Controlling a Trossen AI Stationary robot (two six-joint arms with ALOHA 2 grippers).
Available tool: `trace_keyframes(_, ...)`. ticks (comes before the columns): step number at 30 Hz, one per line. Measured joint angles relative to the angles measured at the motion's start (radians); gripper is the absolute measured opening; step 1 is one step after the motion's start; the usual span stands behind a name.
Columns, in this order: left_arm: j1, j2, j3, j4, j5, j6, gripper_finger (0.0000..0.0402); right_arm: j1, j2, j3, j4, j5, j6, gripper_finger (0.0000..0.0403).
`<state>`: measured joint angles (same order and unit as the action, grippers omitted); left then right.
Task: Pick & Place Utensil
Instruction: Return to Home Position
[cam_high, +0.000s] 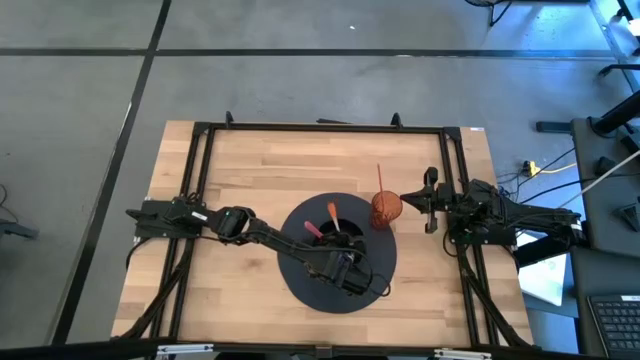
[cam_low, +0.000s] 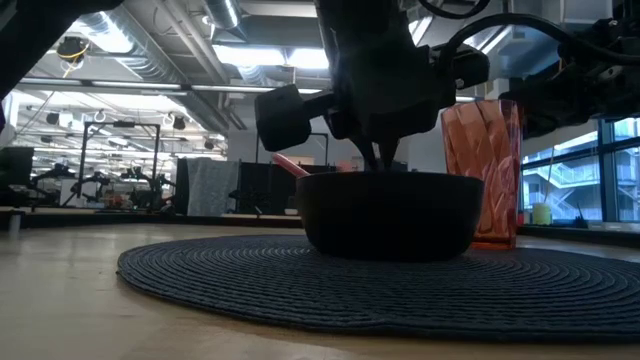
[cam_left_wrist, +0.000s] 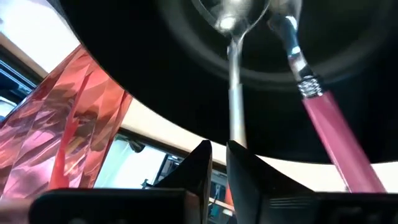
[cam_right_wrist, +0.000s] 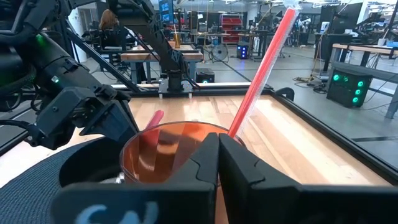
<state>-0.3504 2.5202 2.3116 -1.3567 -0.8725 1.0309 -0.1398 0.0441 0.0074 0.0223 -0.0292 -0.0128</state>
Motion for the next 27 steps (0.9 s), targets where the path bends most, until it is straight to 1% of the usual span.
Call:
trace_keyframes(2, 0.000, 0.000, 0.000, 0.000, -0.015, -0.014, 0.0046, 0.000, 0.000, 0.000, 0.000, 0.000, -0.005, 0.0011)
trace_keyframes(3, 0.000, 0.000, 0.000, 0.000, -0.041, -0.026, 0.0046, 0.000, 0.000, 0.000, 0.000, 0.000, -0.009, 0.0011)
trace_keyframes(7, -0.011, -0.011, -0.001, -0.017, -0.248, -0.089, 0.0040, 0.000, 0.000, 0.000, 0.000, 0.000, -0.014, 0.0011)
trace_keyframes(9, -0.026, -0.048, -0.002, -0.040, -0.263, -0.156, 0.0031, 0.000, 0.000, 0.000, 0.000, 0.000, -0.014, 0.0011)
trace_keyframes(10, -0.039, -0.074, 0.002, -0.080, -0.261, -0.214, 0.0026, 0.000, 0.000, 0.000, 0.000, 0.000, -0.014, 0.0011)
trace_keyframes(12, -0.058, -0.141, 0.007, -0.198, -0.235, -0.415, 0.0013, 0.000, 0.000, 0.000, 0.000, 0.000, -0.014, 0.0011)
trace_keyframes(13, -0.064, -0.182, 0.007, -0.226, -0.205, -0.549, 0.0007, 0.000, 0.000, 0.000, 0.000, 0.000, -0.014, 0.0011)
trace_keyframes(14, -0.066, -0.236, -0.003, -0.215, -0.165, -0.681, 0.0004, 0.000, 0.000, 0.000, 0.000, 0.000, -0.015, 0.0011)
trace_keyframes(15, -0.064, -0.301, -0.021, -0.205, -0.103, -0.800, 0.0003, 0.000, 0.000, 0.000, 0.000, -0.001, -0.020, 0.0011)
trace_keyframes(17, -0.051, -0.445, -0.067, -0.195, 0.043, -0.975, 0.0003, 0.000, 0.000, 0.000, 0.001, 0.001, -0.024, 0.0011)
trace_keyframes(18, -0.049, -0.514, -0.100, -0.173, 0.098, -1.045, 0.0003, 0.000, 0.000, 0.000, 0.001, 0.001, -0.028, 0.0011)
trace_keyframes(19, -0.049, -0.579, -0.146, -0.150, 0.121, -1.099, 0.0003, 0.000, 0.000, 0.000, 0.004, -0.001, -0.038, 0.0011)
trace_keyframes(20, -0.049, -0.636, -0.205, -0.111, 0.132, -1.129, 0.0003, 0.000, 0.000, 0.000, 0.010, -0.005, -0.049, 0.0011)
trace_keyframes(22, -0.050, -0.746, -0.347, 0.046, 0.150, -1.126, 0.0003, 0.000, -0.001, 0.000, 0.011, -0.016, -0.080, 0.0011)
trace_keyframes(24, -0.050, -0.873, -0.530, 0.246, 0.194, -1.038, 0.0003, 0.000, 0.000, 0.000, 0.012, -0.016, -0.102, 0.0011)
trace_keyframes(27, -0.030, -1.076, -0.864, 0.687, 0.293, -0.865, 0.0002, 0.000, 0.000, 0.000, 0.025, 0.008, -0.105, 0.0011)
